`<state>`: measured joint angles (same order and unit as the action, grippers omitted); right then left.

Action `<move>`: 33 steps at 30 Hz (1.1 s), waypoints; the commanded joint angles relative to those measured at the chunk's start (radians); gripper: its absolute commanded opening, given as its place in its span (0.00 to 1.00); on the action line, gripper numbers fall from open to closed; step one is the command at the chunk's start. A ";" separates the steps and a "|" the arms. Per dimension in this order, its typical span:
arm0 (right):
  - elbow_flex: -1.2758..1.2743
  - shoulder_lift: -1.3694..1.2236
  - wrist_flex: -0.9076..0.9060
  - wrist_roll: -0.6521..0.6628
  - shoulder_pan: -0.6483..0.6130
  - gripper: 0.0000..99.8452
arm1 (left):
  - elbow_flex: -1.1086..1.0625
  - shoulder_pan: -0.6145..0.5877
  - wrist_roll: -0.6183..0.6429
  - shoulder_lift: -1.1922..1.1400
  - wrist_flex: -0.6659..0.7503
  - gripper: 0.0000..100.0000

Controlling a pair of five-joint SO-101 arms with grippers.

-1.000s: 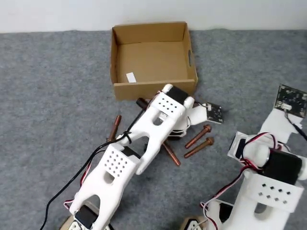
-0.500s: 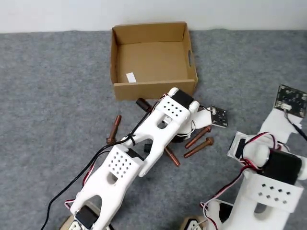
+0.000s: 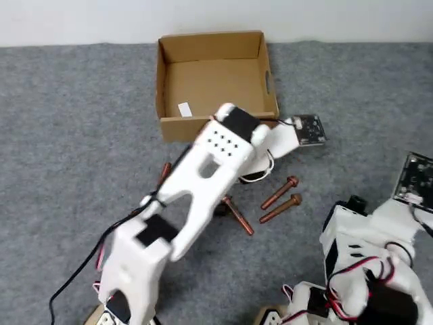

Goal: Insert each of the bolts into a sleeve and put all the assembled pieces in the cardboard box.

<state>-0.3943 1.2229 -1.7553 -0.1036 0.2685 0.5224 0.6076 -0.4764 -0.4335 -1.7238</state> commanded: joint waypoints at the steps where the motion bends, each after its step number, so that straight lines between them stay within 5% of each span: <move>1: 0.005 0.024 -0.039 -0.006 0.007 0.01 | -0.131 -0.002 0.103 0.279 -0.029 0.00; 7: -0.017 0.104 -0.038 -0.009 0.004 0.01 | -0.427 -0.008 0.399 0.551 -0.029 0.00; 19: -0.347 0.325 0.094 -0.003 -0.004 0.01 | -0.926 -0.008 0.655 1.120 0.261 0.00; 33: -0.654 0.570 0.278 -0.012 -0.524 0.01 | -1.354 -0.123 0.773 1.679 0.798 0.00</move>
<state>-1.0234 1.7691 -1.5405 -0.1066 -0.1626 -0.8002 0.5048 0.2862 1.1285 -1.0779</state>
